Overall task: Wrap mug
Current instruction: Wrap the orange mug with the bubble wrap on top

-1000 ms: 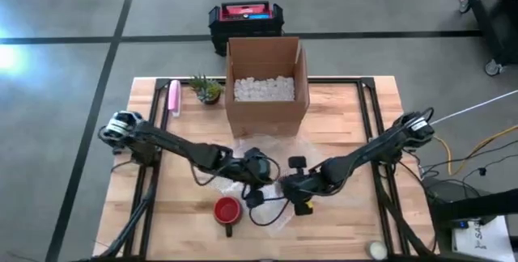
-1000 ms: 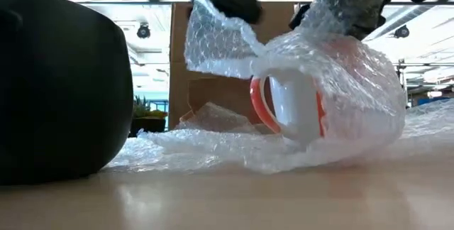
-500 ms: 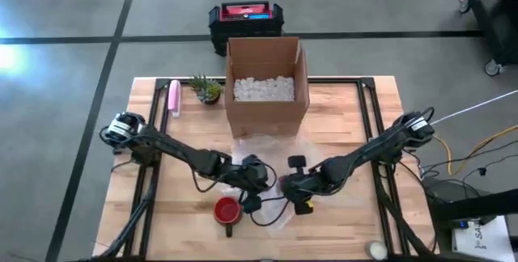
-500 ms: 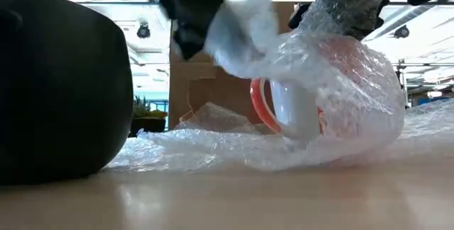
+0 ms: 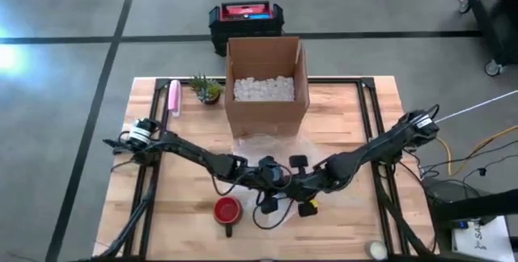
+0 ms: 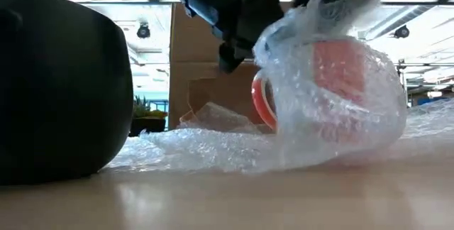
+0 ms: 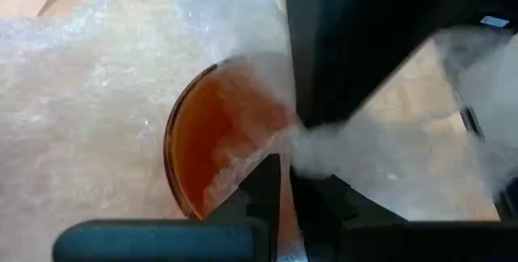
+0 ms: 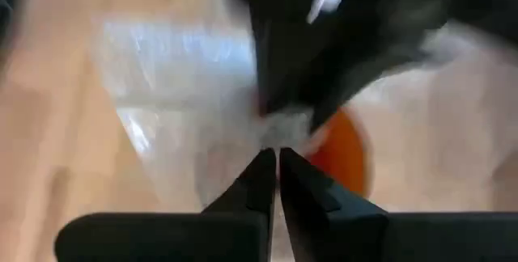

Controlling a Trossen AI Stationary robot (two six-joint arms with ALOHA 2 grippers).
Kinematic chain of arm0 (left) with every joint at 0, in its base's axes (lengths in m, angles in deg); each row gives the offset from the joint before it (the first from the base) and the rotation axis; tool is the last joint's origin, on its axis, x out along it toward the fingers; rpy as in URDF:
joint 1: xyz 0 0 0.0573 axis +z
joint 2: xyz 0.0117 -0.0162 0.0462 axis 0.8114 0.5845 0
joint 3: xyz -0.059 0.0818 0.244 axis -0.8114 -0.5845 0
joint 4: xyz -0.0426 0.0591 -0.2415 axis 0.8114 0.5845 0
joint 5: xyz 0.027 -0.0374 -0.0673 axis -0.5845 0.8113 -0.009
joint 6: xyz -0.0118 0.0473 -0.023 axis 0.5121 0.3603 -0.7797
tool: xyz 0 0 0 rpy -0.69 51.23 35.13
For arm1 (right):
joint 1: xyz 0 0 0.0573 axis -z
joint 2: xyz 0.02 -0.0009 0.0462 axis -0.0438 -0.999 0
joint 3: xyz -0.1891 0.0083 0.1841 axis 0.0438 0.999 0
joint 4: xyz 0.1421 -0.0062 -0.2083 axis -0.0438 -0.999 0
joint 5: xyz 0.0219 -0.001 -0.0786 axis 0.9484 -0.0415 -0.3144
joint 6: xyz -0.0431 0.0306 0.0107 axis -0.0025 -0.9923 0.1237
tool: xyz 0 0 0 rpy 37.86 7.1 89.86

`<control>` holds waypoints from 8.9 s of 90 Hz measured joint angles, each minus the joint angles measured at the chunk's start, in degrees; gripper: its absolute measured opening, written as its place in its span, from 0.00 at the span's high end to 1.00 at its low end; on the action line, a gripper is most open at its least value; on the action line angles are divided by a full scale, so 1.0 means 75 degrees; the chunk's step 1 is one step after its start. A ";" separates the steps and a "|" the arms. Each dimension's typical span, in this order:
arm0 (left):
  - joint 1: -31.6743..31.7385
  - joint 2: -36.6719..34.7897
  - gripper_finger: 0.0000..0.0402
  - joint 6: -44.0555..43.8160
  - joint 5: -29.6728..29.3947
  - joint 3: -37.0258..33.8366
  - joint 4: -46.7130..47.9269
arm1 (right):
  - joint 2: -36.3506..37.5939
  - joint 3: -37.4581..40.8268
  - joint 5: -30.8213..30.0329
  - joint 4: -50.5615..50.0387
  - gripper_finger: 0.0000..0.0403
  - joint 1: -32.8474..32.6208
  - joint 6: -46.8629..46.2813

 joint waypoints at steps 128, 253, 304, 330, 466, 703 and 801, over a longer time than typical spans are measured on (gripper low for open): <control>0.1884 -0.2655 0.45 -0.2140 -0.0551 -0.3136 0.3452 | -0.1079 0.0342 0.0055 0.0800 0.99 0.0099 0.0416; 0.0334 -0.2674 1.00 -0.0629 0.0742 -0.1239 0.1252 | -0.1073 0.0518 0.0043 0.1076 0.99 0.0099 0.0408; 0.0413 -0.2830 0.69 -0.0162 0.0057 -0.0078 0.3599 | -0.1073 0.0518 0.0046 0.1114 0.99 0.0099 0.0329; 0.0401 -0.2536 0.58 -0.0306 0.0057 -0.0390 0.3497 | -0.1073 0.0518 0.0046 0.1122 0.99 0.0099 0.0414; 0.0798 -0.3258 0.99 -0.1644 0.0171 -0.2279 0.4076 | -0.1073 0.0535 0.0043 0.1254 0.99 0.0098 0.0530; -0.0648 -0.1692 1.00 -0.1742 -0.0196 -0.1328 0.1799 | -0.1353 0.0078 -0.0175 0.0466 0.99 0.0000 0.0134; -0.0572 -0.2659 0.47 -0.0487 -0.0710 0.0817 0.5958 | -0.1370 0.0110 -0.0111 0.0348 0.99 0.0006 0.0267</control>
